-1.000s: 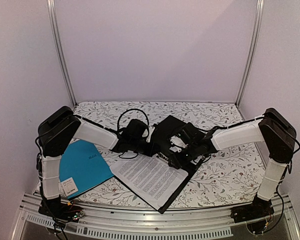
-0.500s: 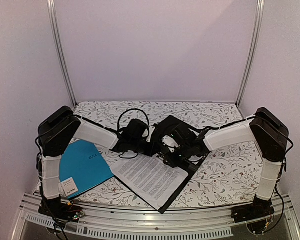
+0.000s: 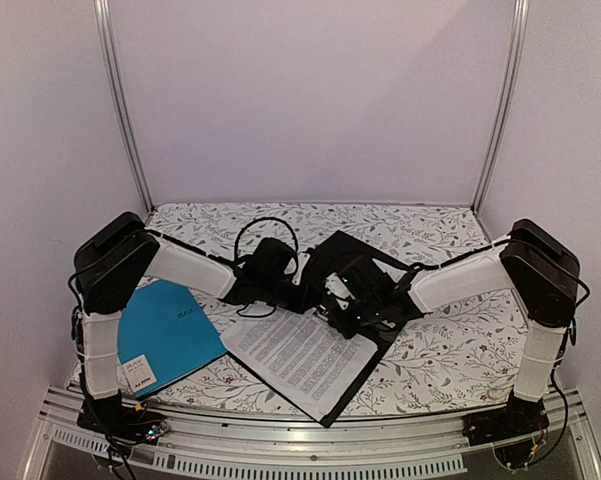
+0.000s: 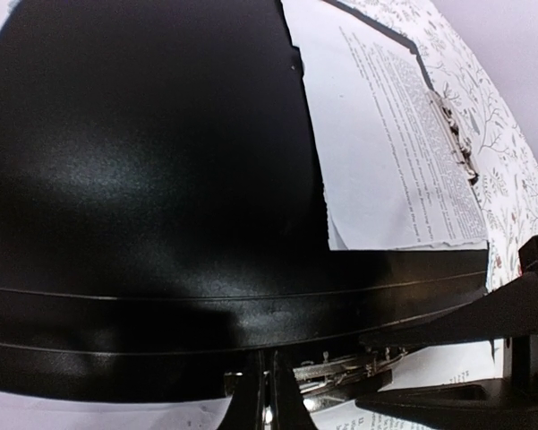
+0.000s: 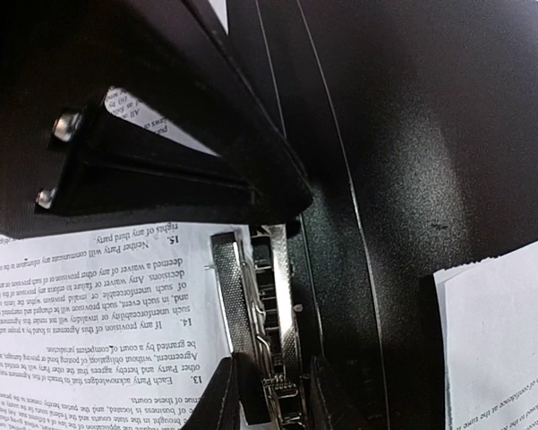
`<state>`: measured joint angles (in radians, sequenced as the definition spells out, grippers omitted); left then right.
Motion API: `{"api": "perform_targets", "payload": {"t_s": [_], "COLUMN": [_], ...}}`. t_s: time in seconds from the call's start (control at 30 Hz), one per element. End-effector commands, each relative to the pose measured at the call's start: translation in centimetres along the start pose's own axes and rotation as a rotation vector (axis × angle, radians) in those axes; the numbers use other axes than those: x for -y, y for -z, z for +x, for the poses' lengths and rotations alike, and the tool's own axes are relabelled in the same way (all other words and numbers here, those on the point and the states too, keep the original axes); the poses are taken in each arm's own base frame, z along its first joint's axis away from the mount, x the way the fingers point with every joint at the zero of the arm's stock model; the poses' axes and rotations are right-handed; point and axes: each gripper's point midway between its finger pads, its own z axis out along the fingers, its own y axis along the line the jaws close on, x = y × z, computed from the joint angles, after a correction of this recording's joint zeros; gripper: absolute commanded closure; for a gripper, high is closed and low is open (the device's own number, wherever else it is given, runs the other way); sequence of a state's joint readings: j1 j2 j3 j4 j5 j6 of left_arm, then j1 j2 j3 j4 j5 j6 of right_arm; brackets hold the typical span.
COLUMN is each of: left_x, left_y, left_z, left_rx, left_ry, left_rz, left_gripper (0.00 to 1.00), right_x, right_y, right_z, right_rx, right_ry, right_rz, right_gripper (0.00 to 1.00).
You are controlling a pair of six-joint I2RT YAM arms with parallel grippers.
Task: Put the files into the folder
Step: Clamp the file onto the spring clip on the folder.
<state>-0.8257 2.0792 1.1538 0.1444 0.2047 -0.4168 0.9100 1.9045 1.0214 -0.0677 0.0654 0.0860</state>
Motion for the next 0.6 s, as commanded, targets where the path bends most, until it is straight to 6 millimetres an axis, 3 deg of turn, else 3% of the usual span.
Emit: {"api": "perform_targets", "payload": {"t_s": [0.0,0.13,0.3,0.57], "left_x": [-6.2,-6.3,-6.3,-4.3], "left_y": [1.7,2.0,2.4,2.8], "left_z": [17.6,17.9,18.4,16.1], "left_rx": [-0.556,-0.563,-0.570,-0.524], "left_ry": [0.082,0.085,0.099,0.098], "left_rz": [-0.240,-0.240,-0.243,-0.179], "left_gripper": [1.00,1.00,1.00,1.00], "right_x": [2.5,2.6,2.8,3.2], "right_y": [-0.9,-0.5,-0.2,-0.2], "right_z": [9.7,10.2,10.9,11.7], "right_rx": [-0.286,-0.302,-0.333,-0.400], "right_ry": [0.000,-0.016,-0.030,-0.060], "right_rz": [0.126,0.137,0.149,0.182], "right_gripper": [0.90,0.99,1.00,1.00]}}
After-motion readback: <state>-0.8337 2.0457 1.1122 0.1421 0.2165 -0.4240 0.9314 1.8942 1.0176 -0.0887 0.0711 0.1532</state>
